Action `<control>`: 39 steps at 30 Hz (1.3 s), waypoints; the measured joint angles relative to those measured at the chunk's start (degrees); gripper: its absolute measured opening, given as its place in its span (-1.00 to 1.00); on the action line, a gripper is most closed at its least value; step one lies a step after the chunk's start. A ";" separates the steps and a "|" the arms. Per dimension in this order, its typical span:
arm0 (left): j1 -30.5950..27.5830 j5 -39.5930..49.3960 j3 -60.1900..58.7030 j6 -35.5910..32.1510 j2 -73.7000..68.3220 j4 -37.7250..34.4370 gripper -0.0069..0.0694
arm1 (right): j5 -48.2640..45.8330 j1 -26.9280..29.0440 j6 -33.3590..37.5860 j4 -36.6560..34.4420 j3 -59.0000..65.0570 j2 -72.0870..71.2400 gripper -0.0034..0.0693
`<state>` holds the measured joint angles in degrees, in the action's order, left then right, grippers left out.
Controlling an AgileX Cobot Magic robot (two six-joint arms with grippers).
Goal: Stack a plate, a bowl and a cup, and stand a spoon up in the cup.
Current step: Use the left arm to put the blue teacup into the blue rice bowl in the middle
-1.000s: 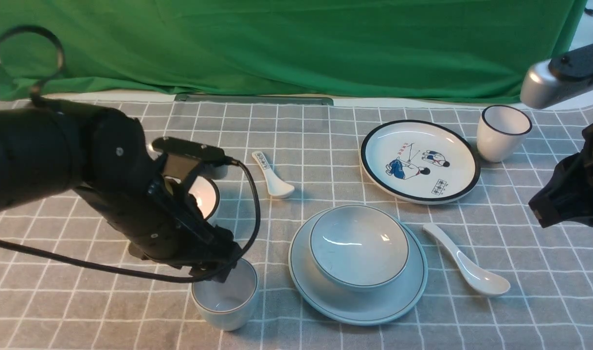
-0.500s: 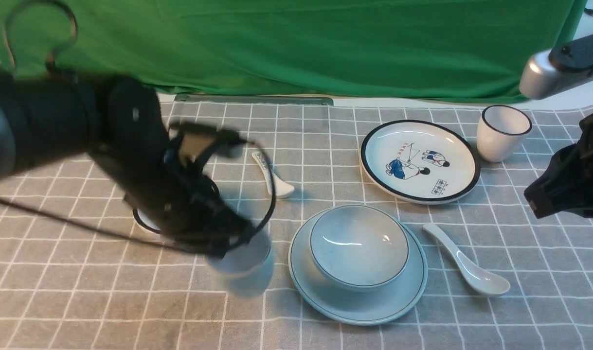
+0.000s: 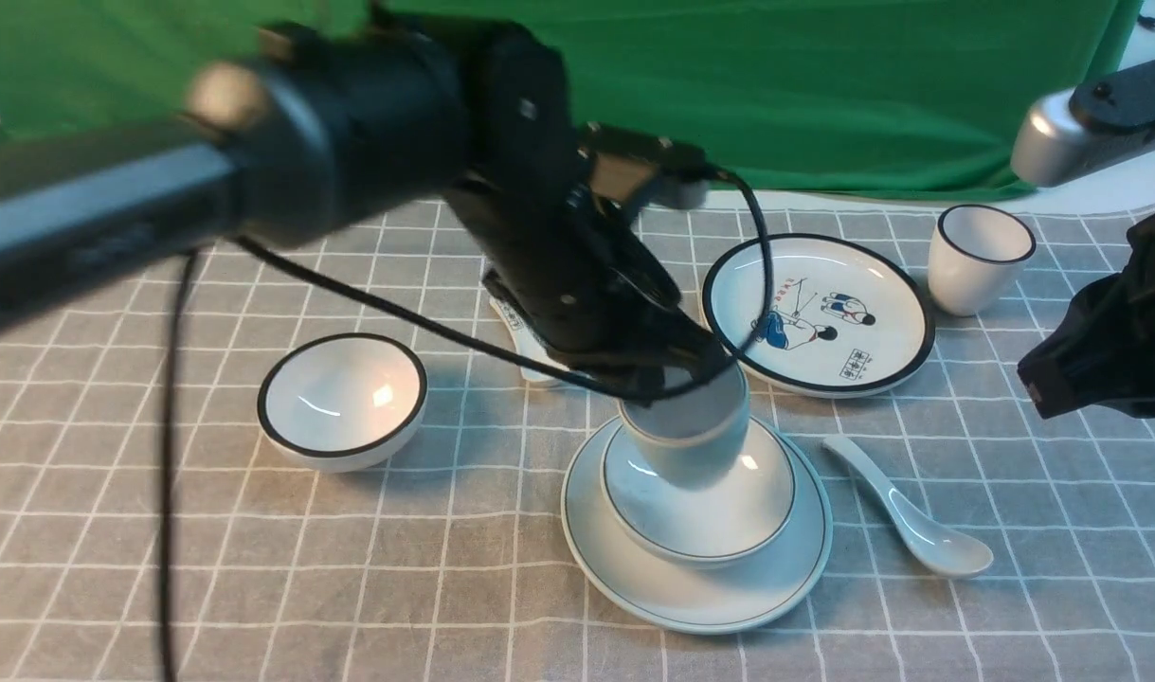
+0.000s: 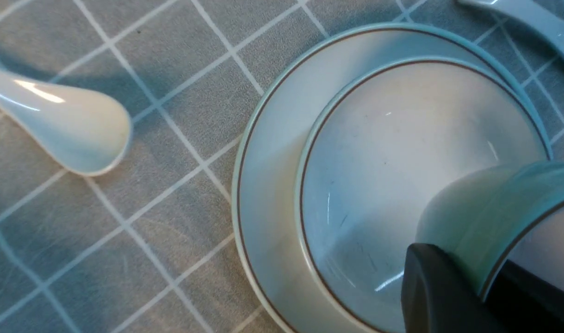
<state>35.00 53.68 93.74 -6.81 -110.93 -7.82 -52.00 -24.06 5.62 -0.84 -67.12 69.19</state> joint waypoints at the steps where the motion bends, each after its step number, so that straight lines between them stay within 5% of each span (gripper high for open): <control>1: 0.15 0.00 0.23 0.00 -0.65 0.00 -0.74 | 0.00 0.00 0.00 0.00 0.00 0.00 -0.82; 34: 0.42 -2.99 0.82 -0.26 -4.64 0.36 -0.57 | -0.29 0.00 0.00 0.00 0.00 0.00 -0.67; 39: 0.42 -3.12 0.82 -0.26 -4.83 0.17 -0.32 | -0.36 0.00 0.00 0.00 0.00 0.00 -0.67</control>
<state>35.42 50.56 94.56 -7.06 -115.76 -7.64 -52.36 -24.06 5.62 -0.84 -67.12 69.19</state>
